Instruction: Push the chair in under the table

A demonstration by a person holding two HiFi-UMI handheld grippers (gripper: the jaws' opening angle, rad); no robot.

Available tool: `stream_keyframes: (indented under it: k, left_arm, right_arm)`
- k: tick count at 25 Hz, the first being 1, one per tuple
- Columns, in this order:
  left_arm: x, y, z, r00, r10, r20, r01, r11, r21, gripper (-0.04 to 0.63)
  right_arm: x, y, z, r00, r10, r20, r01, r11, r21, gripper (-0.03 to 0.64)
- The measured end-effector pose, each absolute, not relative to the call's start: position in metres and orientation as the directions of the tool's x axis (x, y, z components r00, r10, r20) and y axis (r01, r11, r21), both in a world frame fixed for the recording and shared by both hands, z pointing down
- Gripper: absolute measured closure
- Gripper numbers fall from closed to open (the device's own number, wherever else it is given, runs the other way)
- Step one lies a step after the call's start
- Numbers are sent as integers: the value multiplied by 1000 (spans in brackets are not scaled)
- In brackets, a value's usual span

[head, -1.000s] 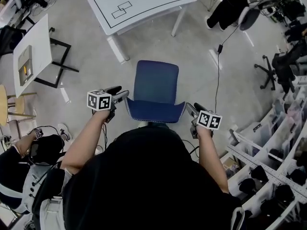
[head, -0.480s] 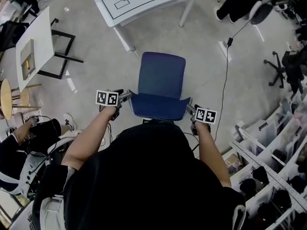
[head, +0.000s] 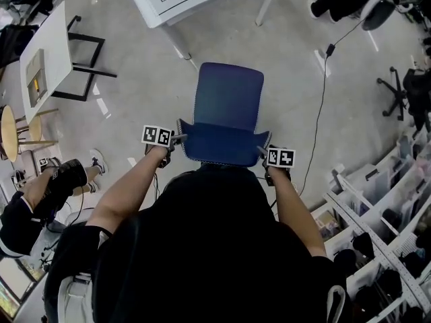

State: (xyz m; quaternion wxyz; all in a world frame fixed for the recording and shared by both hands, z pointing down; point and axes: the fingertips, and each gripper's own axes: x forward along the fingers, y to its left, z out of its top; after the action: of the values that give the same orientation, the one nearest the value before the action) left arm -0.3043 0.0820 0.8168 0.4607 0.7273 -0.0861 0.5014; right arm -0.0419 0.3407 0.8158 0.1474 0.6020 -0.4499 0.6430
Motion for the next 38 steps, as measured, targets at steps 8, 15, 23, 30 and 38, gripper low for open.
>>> stream_keyframes:
  k: [8,15,23,30,38]
  left_arm:
    - [-303,97,847,478,395,785,-652,-439,618,275]
    - [-291,105,861,473,388,791,-692,-391,607,275]
    - [-288,110,878,426,380,821,-721,-406,562,273]
    - [-287,117,888,403,420,813,-724,-397,564,273]
    - [-288,121,896,388,459,799,-718,-394,575,273]
  right_arm:
    - [-54,340,850,-323,-319,891,-633,-627,-454,284]
    - [-58,337,867,-348,-309,885,-602,-650,-464,281]
    - [-63,330,888,-376,-286,881,-576,-672,-465,281]
    - [-66,331,897,-411,-260,874,-579,-666,-470,281]
    - [-69,329,900,-449,-264,854,-564,-657,-500,258]
